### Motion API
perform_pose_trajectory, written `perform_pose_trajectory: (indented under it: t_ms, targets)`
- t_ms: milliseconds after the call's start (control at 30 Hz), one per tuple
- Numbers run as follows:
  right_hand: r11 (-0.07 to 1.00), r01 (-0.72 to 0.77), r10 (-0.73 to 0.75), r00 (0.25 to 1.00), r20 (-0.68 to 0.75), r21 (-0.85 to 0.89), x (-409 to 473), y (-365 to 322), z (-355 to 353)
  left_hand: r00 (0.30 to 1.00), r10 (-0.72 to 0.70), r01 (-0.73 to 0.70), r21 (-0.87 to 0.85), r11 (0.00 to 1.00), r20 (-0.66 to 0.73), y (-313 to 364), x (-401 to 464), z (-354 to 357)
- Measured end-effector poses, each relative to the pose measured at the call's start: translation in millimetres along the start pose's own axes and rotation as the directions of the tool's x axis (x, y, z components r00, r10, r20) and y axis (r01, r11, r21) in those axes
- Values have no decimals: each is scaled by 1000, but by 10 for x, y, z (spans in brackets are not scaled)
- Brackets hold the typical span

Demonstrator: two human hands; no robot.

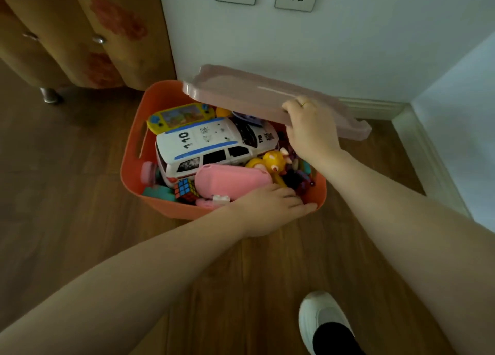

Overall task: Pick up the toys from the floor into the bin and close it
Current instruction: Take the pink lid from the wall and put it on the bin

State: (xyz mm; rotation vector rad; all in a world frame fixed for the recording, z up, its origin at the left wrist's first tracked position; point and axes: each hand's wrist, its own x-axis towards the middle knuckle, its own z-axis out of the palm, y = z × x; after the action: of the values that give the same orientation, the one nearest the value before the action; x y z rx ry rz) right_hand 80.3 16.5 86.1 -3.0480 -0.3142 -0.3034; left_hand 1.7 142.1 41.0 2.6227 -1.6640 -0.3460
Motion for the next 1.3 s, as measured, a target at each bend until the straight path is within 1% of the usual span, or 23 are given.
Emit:
perform_pose_trajectory:
  t_ms: [67,133,233,333,367,433,467,567,633,700,767,833,867,900,933,967,1000,1033,1067,1100,1167,1233,1300]
  targets:
    - [998,-35,34,999,27,56,-131,-8,-27,986,-1,-7,-45,999,-167,-26,-178,-21]
    - [998,-4,1,999,38,59,-234,-70,-90,932,-12,-9,-55,998,-363,-135,-376,-70]
    - [982,184,-187,980,71,50,-380,-331,-178,819,-133,101,-87,991,-558,-380,-648,-194]
    - [964,263,-265,947,183,35,-550,-642,-202,667,-338,279,-199,940,-664,-565,-873,-353]
    - [958,282,-286,940,186,47,-633,-709,-196,623,-431,334,-276,901,-653,-608,-935,-394]
    - [945,316,-327,931,163,89,-793,-772,-188,547,-624,428,-455,781,-557,-694,-1026,-434]
    - [941,319,-335,923,188,108,-871,-795,-182,505,-695,474,-509,719,-511,-752,-1064,-431]
    - [927,284,-354,878,321,246,-1016,-868,-152,400,-840,627,-559,542,-365,-925,-1212,-355]
    - [923,221,-325,885,333,314,-1001,-885,-149,365,-902,739,-519,430,-229,-1019,-1314,-243]
    - [932,107,-200,949,245,347,-952,-825,-109,307,-949,807,-510,297,-66,-1030,-1402,-115]
    - [948,-81,45,991,123,308,-943,-689,-74,231,-970,767,-628,135,73,-1002,-1419,-27]
    - [928,-328,321,945,67,175,-990,-522,-38,153,-975,676,-737,-18,164,-981,-1404,13]
    - [878,-469,462,883,82,98,-1038,-407,-2,129,-975,643,-764,-58,182,-973,-1395,26]
    - [791,-608,599,793,112,74,-1086,-305,15,118,-976,625,-777,-70,183,-960,-1393,30]
    - [660,-738,720,675,163,138,-1130,-195,36,113,-978,611,-788,-70,175,-951,-1395,30]
    - [482,-835,805,541,243,265,-1169,-106,47,113,-980,601,-796,-65,166,-944,-1387,31]
    - [299,-873,831,437,344,386,-1196,-28,59,113,-982,594,-803,-56,153,-932,-1377,25]
    - [169,-870,814,389,432,463,-1226,20,80,109,-984,589,-806,-50,141,-915,-1373,13]
    - [140,-858,795,395,461,495,-1255,37,103,99,-987,580,-813,-45,126,-900,-1370,4]
    - [191,-839,787,442,431,510,-1266,23,120,77,-991,561,-826,-52,114,-886,-1371,-11]
    - [306,-775,790,531,306,553,-1233,-48,111,14,-993,485,-869,-94,115,-883,-1384,-24]
    - [326,-708,799,560,217,627,-1184,-115,93,-43,-993,399,-909,-122,114,-876,-1419,-11]
    - [312,-673,813,554,178,670,-1141,-124,89,-59,-995,371,-923,-102,86,-876,-1453,15]
